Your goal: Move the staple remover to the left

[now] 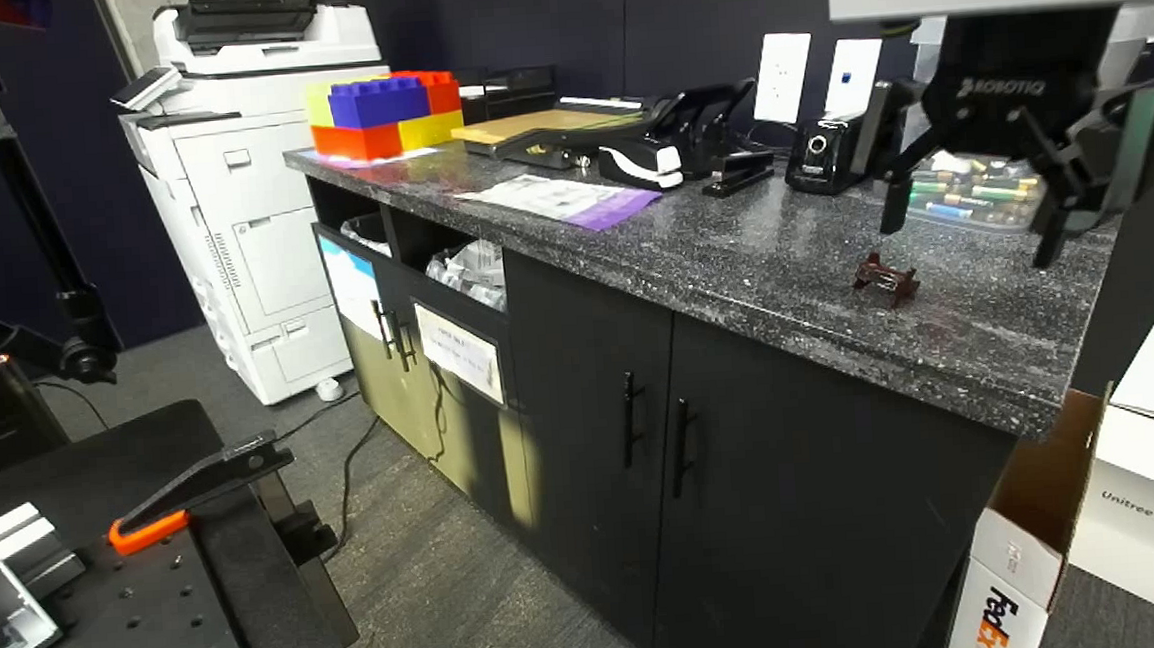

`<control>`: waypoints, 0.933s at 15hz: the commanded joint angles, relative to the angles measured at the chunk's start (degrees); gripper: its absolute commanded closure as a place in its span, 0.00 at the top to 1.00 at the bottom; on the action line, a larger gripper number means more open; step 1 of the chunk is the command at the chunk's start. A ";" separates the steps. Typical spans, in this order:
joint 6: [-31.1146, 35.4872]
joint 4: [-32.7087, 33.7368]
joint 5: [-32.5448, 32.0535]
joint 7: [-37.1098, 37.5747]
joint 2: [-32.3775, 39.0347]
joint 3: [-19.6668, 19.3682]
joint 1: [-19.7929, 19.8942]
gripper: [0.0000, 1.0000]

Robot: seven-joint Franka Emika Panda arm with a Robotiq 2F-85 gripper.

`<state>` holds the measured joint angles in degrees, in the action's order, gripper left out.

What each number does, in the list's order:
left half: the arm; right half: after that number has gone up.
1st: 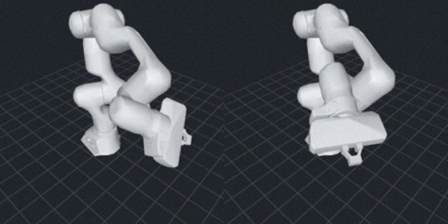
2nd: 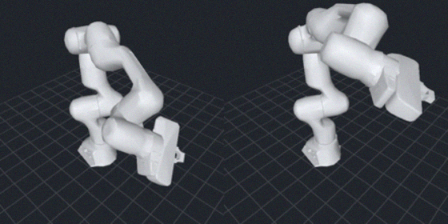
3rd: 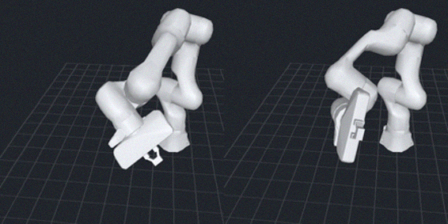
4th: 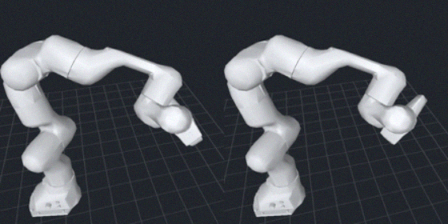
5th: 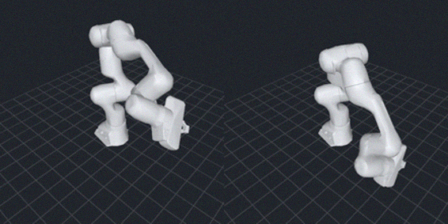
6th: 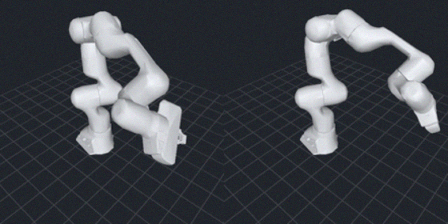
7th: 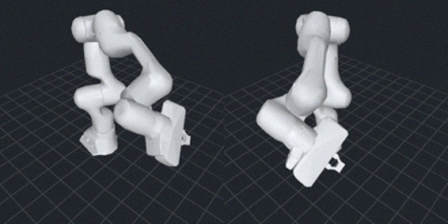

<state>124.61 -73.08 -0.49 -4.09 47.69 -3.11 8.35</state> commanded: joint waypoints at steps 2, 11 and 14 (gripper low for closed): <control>0.54 16.98 -0.01 4.34 13.69 0.72 -3.31 1.00; 0.53 41.02 -1.56 14.33 31.86 -2.30 -9.07 1.00; 1.11 43.94 -3.21 16.79 33.89 -4.47 -10.09 1.00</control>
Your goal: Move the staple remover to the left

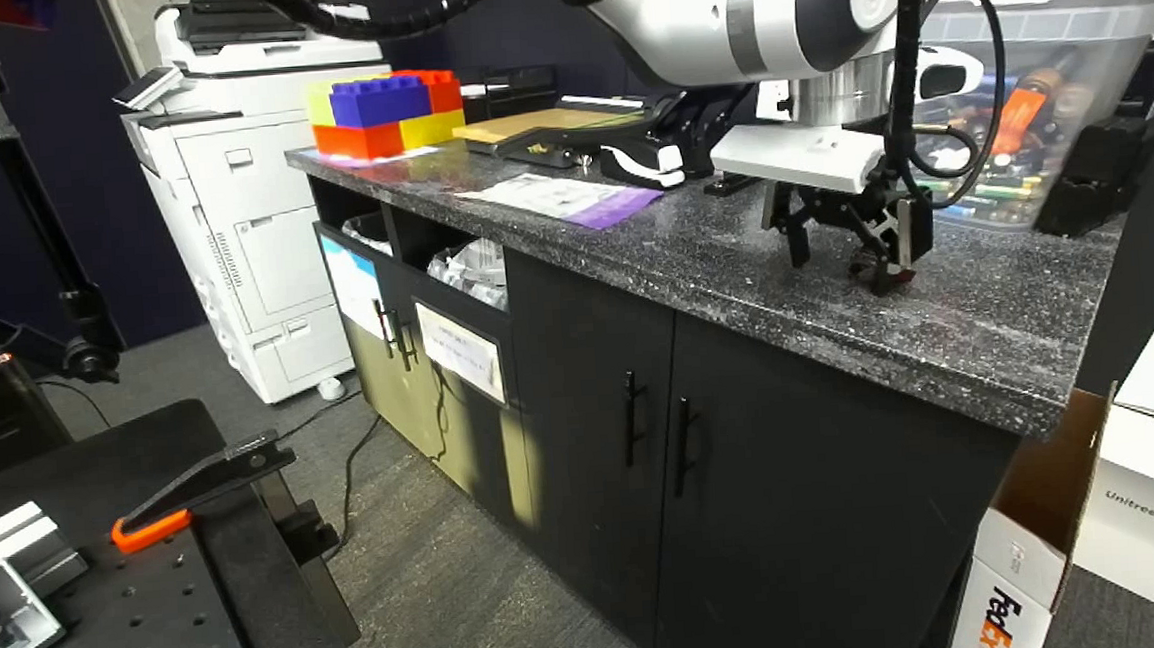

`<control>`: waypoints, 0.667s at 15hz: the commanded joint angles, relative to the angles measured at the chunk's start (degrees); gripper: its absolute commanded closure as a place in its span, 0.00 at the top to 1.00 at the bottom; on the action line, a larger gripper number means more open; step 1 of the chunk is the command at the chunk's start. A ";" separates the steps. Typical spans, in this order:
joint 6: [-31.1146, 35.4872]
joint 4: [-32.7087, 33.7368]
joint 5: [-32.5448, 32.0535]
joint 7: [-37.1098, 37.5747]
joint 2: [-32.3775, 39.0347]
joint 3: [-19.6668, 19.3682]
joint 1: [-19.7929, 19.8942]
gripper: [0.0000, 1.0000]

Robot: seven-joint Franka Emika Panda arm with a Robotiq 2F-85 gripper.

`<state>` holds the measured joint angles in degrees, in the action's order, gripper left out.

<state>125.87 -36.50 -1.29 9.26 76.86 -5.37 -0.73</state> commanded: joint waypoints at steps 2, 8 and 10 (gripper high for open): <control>-0.18 9.99 -4.04 4.90 6.38 -3.58 -1.41 1.00; 2.15 10.00 -6.77 8.72 6.97 -7.05 -2.00 0.72; 3.06 9.90 -7.09 9.08 7.24 -7.60 -1.61 0.58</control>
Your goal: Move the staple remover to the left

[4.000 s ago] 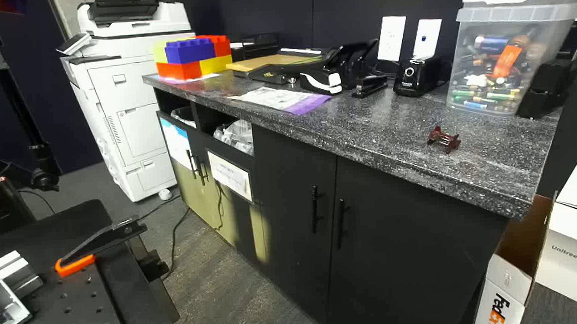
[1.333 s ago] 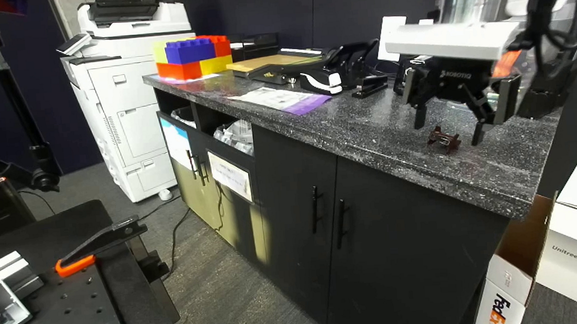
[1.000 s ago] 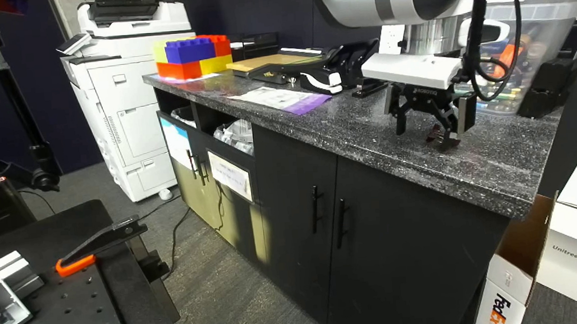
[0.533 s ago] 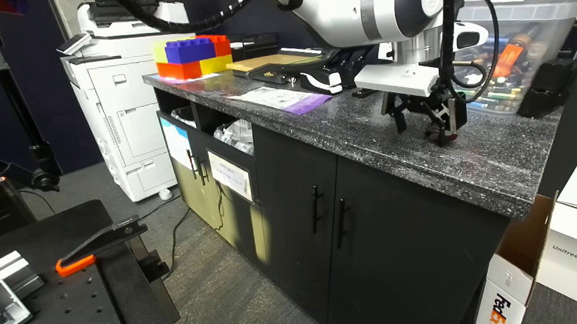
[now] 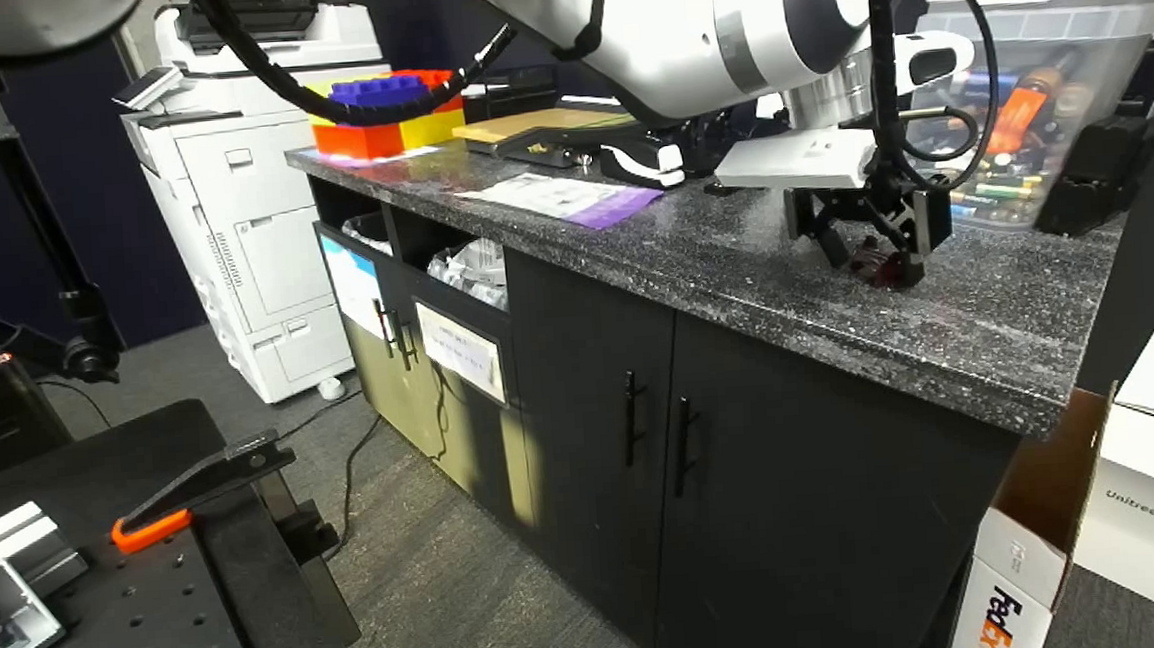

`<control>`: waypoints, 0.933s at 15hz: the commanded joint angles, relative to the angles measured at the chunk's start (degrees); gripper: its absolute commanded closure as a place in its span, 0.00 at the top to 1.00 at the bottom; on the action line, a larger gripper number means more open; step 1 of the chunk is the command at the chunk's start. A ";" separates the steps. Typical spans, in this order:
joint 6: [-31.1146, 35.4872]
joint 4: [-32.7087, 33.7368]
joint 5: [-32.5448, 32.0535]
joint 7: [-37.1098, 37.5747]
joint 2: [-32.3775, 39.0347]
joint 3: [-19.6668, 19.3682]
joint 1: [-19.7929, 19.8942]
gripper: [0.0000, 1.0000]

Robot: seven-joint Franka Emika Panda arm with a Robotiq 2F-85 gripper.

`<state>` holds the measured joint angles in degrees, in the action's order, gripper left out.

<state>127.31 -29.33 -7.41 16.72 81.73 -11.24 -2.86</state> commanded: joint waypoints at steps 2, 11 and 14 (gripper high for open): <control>2.36 2.71 -1.14 1.69 2.59 -2.41 0.68 0.42; 1.03 4.22 -2.87 0.49 0.10 -1.26 -4.94 0.08; -1.64 4.30 -0.86 -1.04 -1.21 2.49 -8.64 0.08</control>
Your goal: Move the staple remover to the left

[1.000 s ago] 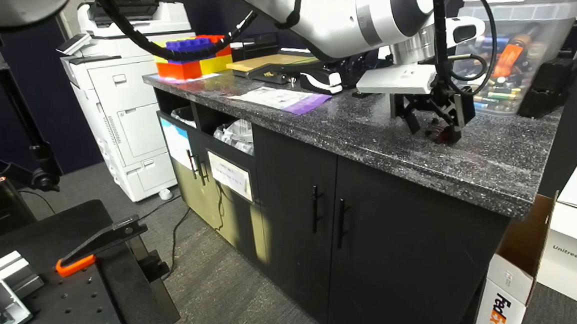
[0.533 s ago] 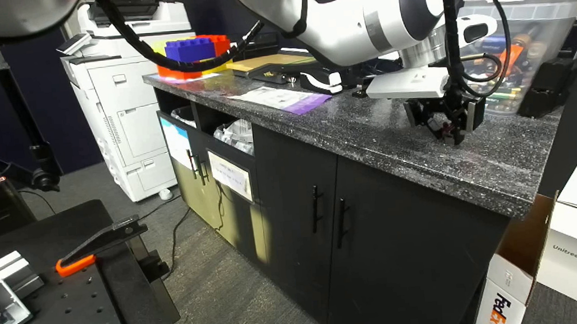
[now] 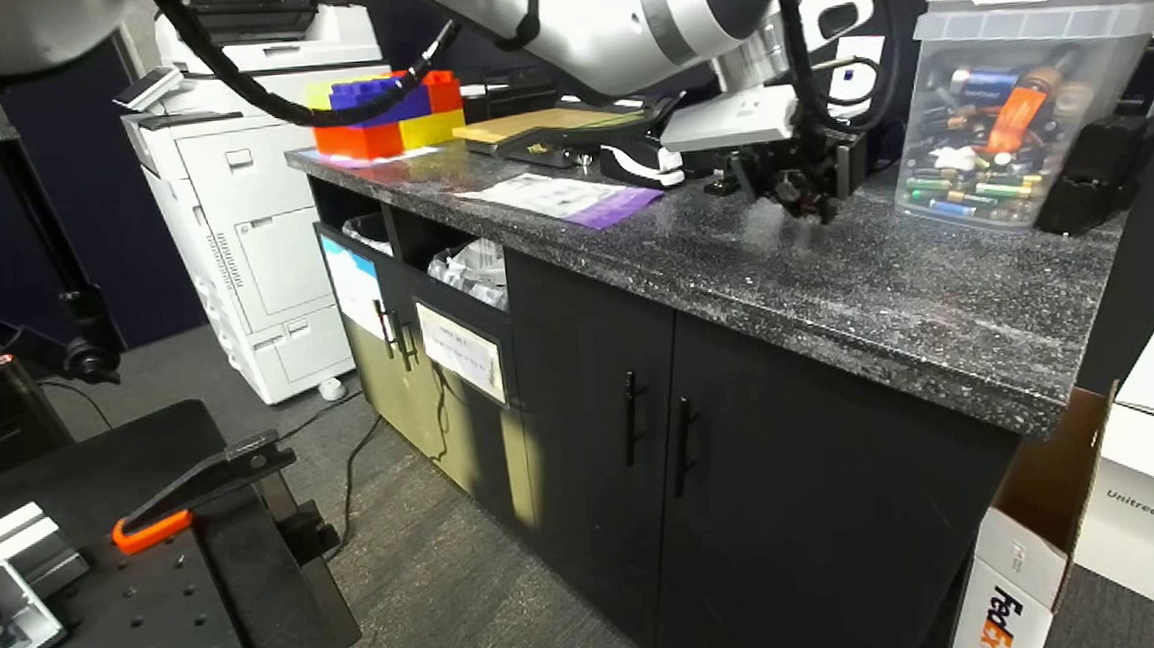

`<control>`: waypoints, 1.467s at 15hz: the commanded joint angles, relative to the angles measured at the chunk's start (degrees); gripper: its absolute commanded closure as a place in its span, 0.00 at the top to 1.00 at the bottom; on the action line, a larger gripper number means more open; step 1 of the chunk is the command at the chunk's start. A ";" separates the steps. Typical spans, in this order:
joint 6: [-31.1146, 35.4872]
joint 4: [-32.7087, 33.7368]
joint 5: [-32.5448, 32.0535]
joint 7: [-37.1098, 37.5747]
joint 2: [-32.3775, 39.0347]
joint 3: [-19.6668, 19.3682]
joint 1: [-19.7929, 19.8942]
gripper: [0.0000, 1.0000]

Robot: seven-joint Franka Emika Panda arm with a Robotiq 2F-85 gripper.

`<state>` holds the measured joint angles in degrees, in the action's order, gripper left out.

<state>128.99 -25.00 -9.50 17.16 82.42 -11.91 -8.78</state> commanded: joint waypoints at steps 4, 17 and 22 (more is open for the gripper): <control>-6.31 -0.59 2.23 -1.71 -2.81 6.02 -5.17 0.08; -19.52 -2.35 11.54 -4.67 -3.72 14.18 0.41 0.08; -25.17 -2.13 11.35 -2.89 -4.83 13.75 0.40 0.73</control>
<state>107.58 -25.53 0.67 13.31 79.75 1.21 -8.64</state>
